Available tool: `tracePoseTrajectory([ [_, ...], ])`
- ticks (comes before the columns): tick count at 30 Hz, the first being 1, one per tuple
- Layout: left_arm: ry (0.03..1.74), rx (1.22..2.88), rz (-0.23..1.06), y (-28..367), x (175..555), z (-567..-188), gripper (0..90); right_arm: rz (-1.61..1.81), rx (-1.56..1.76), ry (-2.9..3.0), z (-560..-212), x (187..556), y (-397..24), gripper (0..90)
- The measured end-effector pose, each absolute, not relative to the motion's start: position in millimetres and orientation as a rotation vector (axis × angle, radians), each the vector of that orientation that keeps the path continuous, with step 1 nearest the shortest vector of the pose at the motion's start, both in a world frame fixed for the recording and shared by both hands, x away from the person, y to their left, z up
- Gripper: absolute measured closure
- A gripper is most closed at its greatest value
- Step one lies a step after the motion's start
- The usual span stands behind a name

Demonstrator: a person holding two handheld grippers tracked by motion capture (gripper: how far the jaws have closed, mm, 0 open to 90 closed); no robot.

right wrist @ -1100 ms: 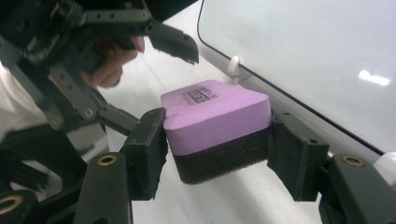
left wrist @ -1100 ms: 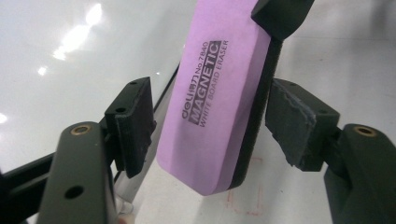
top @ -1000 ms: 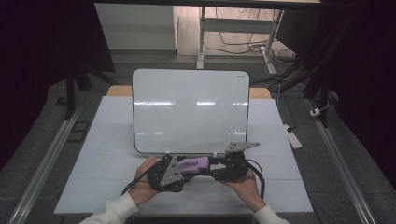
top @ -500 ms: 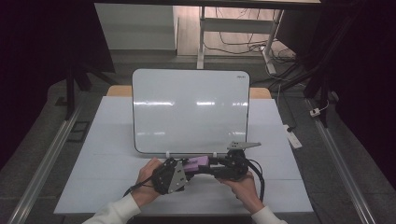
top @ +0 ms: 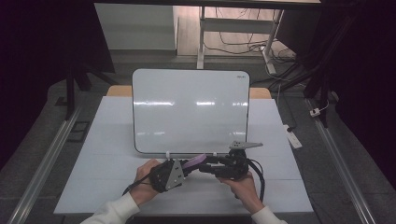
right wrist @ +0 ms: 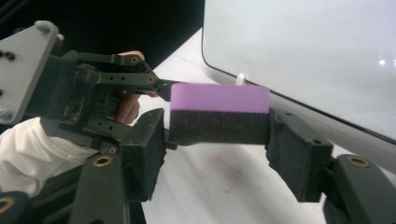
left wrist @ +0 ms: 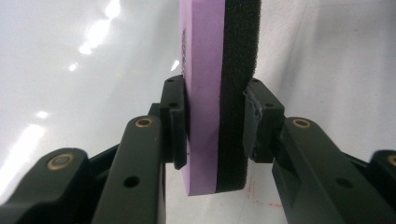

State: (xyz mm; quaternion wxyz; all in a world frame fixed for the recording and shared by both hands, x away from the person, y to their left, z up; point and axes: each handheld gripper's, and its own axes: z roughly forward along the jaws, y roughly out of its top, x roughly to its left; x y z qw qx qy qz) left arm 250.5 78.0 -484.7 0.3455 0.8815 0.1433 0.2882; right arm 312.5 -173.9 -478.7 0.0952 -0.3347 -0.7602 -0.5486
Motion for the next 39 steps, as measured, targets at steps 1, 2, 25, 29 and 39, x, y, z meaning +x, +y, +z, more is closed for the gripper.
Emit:
tracePoseTrajectory([
  [1, 0.380, 2.282, 0.745, 79.6, 251.0, -483.8, 64.4, -1.639, -0.988, -2.249, -478.4, 312.5, -174.2, 33.6],
  [2, 0.385, 2.276, 0.740, 81.3, 251.8, -482.5, 64.4, -1.650, -0.988, -2.248, -478.0, 312.4, -174.6, 31.9],
  [25, 0.708, 1.968, 0.692, 155.0, 278.7, -423.1, 64.2, -1.739, -1.223, -2.717, -489.5, 300.5, -277.6, 28.0],
  [29, 0.755, 1.905, 0.653, 165.7, 288.2, -407.5, 64.1, -1.714, -1.246, -2.796, -492.5, 298.9, -286.4, 28.1],
  [39, 0.907, 1.824, 0.706, 193.5, 325.4, -373.9, 64.0, -1.671, -1.237, -2.865, -495.4, 299.7, -287.5, 28.1],
])
